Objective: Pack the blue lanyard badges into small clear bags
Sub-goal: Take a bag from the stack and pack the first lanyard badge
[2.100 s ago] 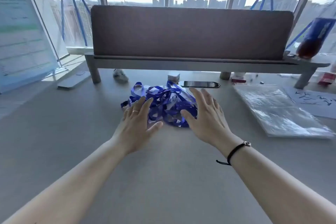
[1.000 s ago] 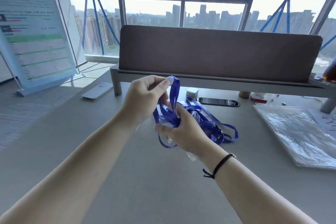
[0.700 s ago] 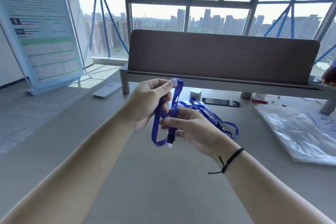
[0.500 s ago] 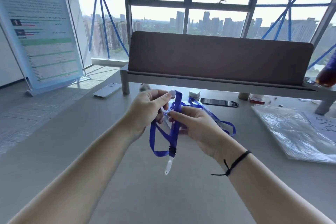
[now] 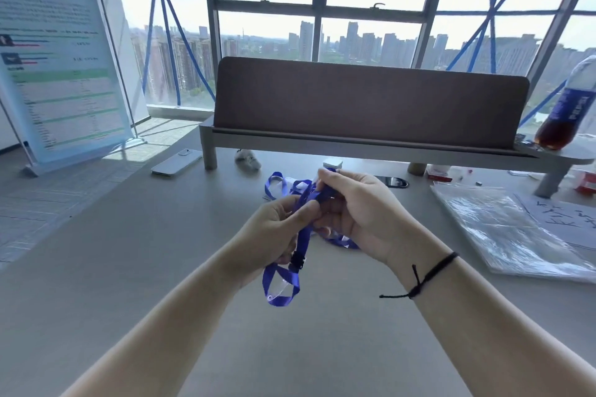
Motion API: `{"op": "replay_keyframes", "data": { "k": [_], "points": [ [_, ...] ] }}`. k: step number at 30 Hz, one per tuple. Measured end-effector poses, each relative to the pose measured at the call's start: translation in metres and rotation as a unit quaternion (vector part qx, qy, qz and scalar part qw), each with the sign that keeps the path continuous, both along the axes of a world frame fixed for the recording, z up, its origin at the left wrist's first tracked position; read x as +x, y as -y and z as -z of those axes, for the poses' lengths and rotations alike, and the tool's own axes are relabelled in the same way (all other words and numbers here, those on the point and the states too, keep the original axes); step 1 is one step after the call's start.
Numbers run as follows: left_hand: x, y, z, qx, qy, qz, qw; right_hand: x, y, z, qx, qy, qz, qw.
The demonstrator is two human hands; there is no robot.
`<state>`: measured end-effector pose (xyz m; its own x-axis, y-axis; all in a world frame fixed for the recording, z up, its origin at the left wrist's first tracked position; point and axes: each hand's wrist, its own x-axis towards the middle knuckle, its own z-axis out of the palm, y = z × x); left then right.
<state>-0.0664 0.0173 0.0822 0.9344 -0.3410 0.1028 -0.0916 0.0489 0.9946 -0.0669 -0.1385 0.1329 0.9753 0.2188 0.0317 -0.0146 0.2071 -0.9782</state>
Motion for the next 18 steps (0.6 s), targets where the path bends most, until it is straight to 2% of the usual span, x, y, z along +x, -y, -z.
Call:
{"op": "replay_keyframes", "data": {
  "k": [4,7,10,12,14,15,16,18],
  "points": [
    [-0.006,-0.003,0.010,0.059,0.012,0.033,0.998,0.001,0.019,-0.003,0.029,0.006,0.046,0.999],
    [-0.011,-0.012,0.021,0.108,0.019,0.069,0.992,-0.010,0.046,0.011,0.022,0.001,0.041,0.999],
    [-0.021,-0.024,0.030,0.235,0.036,0.107,0.966,-0.033,0.074,0.051,-0.078,-0.025,0.016,0.996],
    [-0.027,-0.025,0.038,0.319,0.046,0.107,0.940,-0.047,0.089,0.083,-0.216,-0.032,0.031,0.975],
    [-0.032,-0.022,0.050,0.411,0.127,0.077,0.899,-0.057,0.096,0.111,-0.346,-0.038,0.049,0.936],
    [-0.032,-0.020,0.059,0.462,0.203,0.051,0.862,-0.060,0.096,0.120,-0.381,-0.035,0.059,0.922],
    [-0.032,-0.019,0.068,0.498,0.273,0.025,0.823,-0.061,0.096,0.128,-0.406,-0.017,0.067,0.911],
    [-0.031,-0.018,0.084,0.533,0.347,0.003,0.772,-0.061,0.095,0.137,-0.475,0.057,0.080,0.875]
  ]
}}
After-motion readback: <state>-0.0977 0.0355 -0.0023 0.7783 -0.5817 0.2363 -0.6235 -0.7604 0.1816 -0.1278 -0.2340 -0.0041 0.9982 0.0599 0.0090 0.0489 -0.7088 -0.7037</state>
